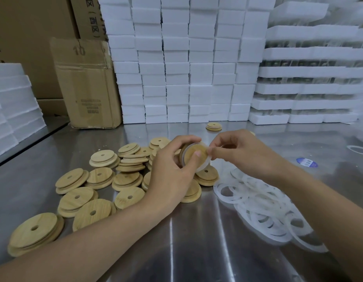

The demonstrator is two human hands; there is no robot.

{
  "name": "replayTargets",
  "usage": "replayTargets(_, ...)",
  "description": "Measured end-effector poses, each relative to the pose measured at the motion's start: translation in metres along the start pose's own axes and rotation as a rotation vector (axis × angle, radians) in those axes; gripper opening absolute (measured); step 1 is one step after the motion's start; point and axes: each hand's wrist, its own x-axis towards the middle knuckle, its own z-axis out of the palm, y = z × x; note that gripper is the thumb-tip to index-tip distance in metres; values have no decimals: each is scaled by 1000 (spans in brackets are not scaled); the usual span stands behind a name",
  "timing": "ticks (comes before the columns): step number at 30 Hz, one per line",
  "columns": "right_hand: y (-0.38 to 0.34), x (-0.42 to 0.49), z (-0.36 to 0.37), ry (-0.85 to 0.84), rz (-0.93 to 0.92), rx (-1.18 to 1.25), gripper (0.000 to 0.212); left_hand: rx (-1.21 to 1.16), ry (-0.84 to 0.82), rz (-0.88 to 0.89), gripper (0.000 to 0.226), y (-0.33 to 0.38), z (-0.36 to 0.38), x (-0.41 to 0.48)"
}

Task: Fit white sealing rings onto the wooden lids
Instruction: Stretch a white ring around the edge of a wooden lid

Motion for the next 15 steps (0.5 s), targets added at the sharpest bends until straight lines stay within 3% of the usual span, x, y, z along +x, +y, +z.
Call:
replayTargets(6, -4, -2, 12, 94, -127, -37, 14, 36, -49, 44, 24, -1, 1, -1)
replayTargets(15, 3, -1, -9, -85, -62, -63, 15, -86, -11, -88, 22, 0, 1, 2)
